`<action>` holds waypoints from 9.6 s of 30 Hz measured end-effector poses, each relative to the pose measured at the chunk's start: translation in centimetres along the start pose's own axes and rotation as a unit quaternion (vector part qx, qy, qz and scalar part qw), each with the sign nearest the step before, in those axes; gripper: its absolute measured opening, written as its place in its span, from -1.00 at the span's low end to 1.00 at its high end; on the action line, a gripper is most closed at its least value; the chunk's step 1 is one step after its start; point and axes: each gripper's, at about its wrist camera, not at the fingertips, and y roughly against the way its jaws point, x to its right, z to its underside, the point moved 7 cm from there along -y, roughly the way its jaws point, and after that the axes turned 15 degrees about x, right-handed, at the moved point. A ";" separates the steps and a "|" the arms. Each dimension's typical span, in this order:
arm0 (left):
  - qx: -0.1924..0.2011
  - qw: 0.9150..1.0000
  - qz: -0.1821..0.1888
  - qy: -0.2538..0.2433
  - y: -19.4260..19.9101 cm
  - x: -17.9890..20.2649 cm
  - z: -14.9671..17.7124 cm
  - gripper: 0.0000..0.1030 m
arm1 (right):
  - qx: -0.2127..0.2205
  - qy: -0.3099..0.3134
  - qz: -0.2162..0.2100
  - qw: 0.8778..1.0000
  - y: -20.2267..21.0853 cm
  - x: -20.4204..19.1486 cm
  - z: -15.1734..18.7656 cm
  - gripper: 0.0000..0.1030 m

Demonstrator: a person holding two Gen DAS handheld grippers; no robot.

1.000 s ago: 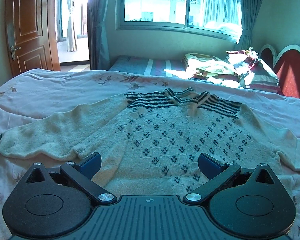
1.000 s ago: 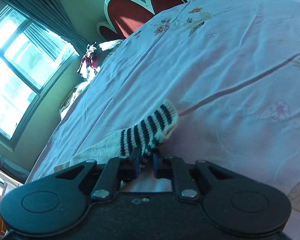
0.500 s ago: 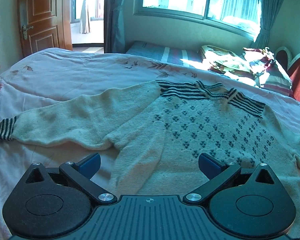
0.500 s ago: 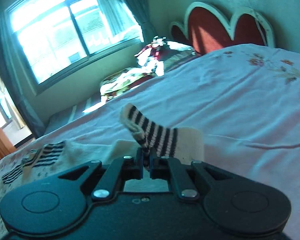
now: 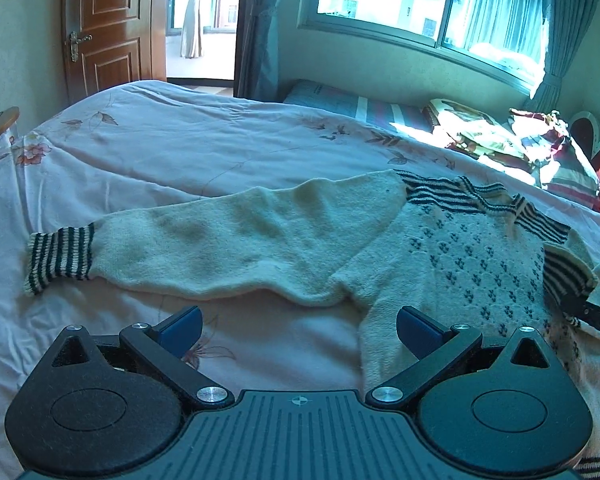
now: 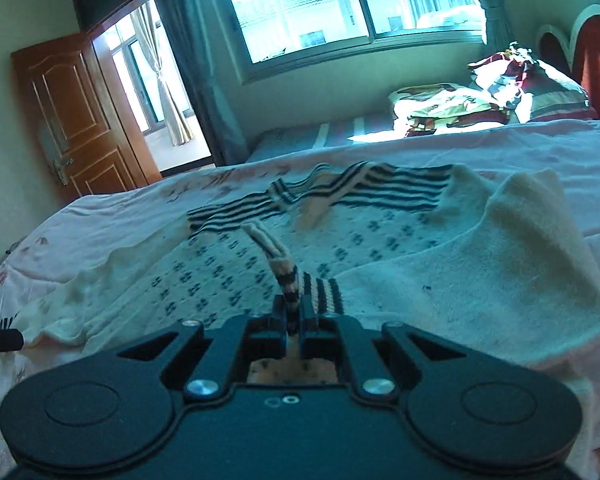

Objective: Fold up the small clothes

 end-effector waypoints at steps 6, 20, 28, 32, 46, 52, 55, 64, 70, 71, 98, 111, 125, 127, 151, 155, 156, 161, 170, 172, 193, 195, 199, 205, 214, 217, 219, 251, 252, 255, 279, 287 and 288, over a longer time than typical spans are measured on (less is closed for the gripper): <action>-0.003 0.999 0.041 0.008 -0.7 0.3 -0.7 0.99 | -0.044 0.005 -0.007 0.999 -1.7 -2.3 2.5 -0.62; -0.158 0.956 0.220 0.115 -7.7 16.6 4.3 -0.30 | 0.029 -0.069 0.040 0.996 7.5 3.4 -0.8 -0.28; -0.117 0.964 0.218 0.100 -8.6 18.3 3.4 -0.90 | 0.049 -0.150 0.078 0.984 9.3 8.2 -1.1 -0.27; -0.084 0.973 0.203 0.067 -7.5 15.7 1.2 -0.90 | 0.063 -0.231 0.080 0.968 9.3 10.6 -1.2 -0.13; -0.102 0.974 0.186 0.076 -8.0 11.9 2.0 -0.90 | 0.081 -0.442 0.101 0.888 4.3 18.3 1.4 -0.11; -0.107 0.975 0.179 0.080 -8.3 12.0 2.6 -0.90 | 0.093 -0.438 0.090 0.890 3.1 18.5 1.3 -0.64; -0.085 0.979 0.165 0.082 -8.0 11.8 2.0 -0.90 | 0.103 -0.401 0.113 0.903 3.6 18.3 0.7 -0.88; -0.103 0.984 0.143 0.030 -8.7 12.3 3.4 -0.90 | 0.092 -0.326 0.120 0.933 5.7 18.2 -0.6 -0.38; -0.100 0.983 0.146 0.041 -8.7 12.1 3.5 -0.90 | 0.048 -0.252 0.061 0.965 3.0 20.1 -2.5 -0.36; -0.099 0.984 0.145 0.042 -8.6 12.0 3.5 -0.90 | 0.028 -0.239 0.047 0.970 2.1 20.1 -2.2 -0.37; -0.010 0.996 0.085 0.007 -6.7 12.4 3.1 -0.90 | 0.013 -0.171 0.031 0.985 0.3 19.0 -3.9 -0.85; -0.021 0.996 0.087 -0.005 -7.4 12.4 3.7 -0.90 | -0.011 -0.161 0.047 0.986 -0.1 19.4 -2.3 -0.82; 0.015 0.990 0.118 -0.075 -8.0 15.7 0.8 0.20 | 0.006 -0.200 0.041 0.979 -4.1 22.7 -6.3 -0.41; -0.013 0.989 0.116 -0.086 -9.2 16.2 1.9 0.21 | -0.002 -0.228 0.026 0.973 -5.6 23.2 -6.2 -0.39; -0.009 0.986 0.124 -0.115 -9.2 16.3 3.0 0.22 | 0.012 -0.033 0.030 0.999 -3.2 19.9 -6.8 -0.71; -0.001 0.985 0.123 -0.122 -9.1 16.3 3.3 0.22 | -0.018 0.038 -0.007 0.999 -0.7 16.1 -4.6 -0.76; -0.001 0.985 0.123 -0.121 -9.1 16.3 3.3 0.22 | -0.040 0.053 0.002 0.998 -1.0 16.0 -3.2 -0.77; 0.034 0.983 0.123 -0.131 -7.8 18.2 1.2 0.23 | 0.000 0.044 0.005 0.999 -1.5 16.0 -4.9 -0.73; -0.005 0.990 0.080 -0.120 -11.2 19.6 2.1 0.34 | -0.035 0.057 0.057 0.996 -10.1 19.2 -6.2 -0.86; 0.012 0.990 0.075 -0.120 -10.2 19.3 1.5 0.34 | -0.033 0.063 0.059 0.996 -9.1 18.5 -6.7 -0.74; 0.052 0.990 0.103 -0.078 -5.1 18.3 3.3 0.43 | -0.028 0.102 -0.005 0.994 1.9 7.9 -0.6 -0.59; 0.029 0.992 0.092 -0.076 -5.8 16.8 3.7 0.43 | -0.006 0.096 -0.020 0.995 2.6 6.8 -1.2 -0.58; 0.008 0.993 0.106 -0.056 -6.1 14.4 3.6 0.47 | -0.054 0.111 0.007 0.992 1.3 5.8 0.6 -0.52; 0.044 0.997 0.036 0.057 -2.9 2.3 2.5 0.46 | -0.016 0.054 0.014 0.998 2.9 4.4 -1.7 -0.53; 0.069 0.923 -0.081 0.370 -4.4 -19.7 4.4 -0.09 | -0.026 0.059 0.005 0.998 4.0 -0.9 -0.8 -0.53; 0.083 0.909 -0.080 0.400 -6.0 -21.7 4.3 -0.09 | -0.025 0.061 0.003 0.998 4.3 -2.6 -0.9 -0.53; 0.090 0.903 -0.074 0.414 -6.9 -22.4 4.3 -0.09 | -0.023 0.059 0.005 0.998 4.4 -3.3 -1.2 -0.53; -0.006 0.973 0.220 -0.074 -7.3 25.4 3.7 -0.92 | 0.016 -0.121 0.093 0.988 9.0 9.7 -3.1 -0.49; -0.012 0.971 0.224 -0.078 -7.2 25.8 4.2 -0.93 | 0.014 -0.126 0.089 0.988 8.9 9.9 -3.1 -0.47; -0.003 0.970 0.222 -0.104 -6.6 26.4 4.7 -0.88 | 0.006 -0.150 0.069 0.986 8.1 10.2 -3.0 -0.26; 0.046 0.991 0.083 -0.094 -4.4 4.9 3.1 -0.08 | -0.014 -0.146 0.076 0.986 2.5 9.0 -4.2 -0.88; 0.053 0.991 0.110 -0.052 -5.7 5.5 2.4 -0.73 | -0.032 -0.133 0.074 0.988 1.9 9.2 -3.3 -0.88; 0.060 0.991 0.110 -0.039 -5.4 5.2 2.2 -0.73 | -0.031 -0.127 0.073 0.989 2.1 9.2 -3.3 -0.88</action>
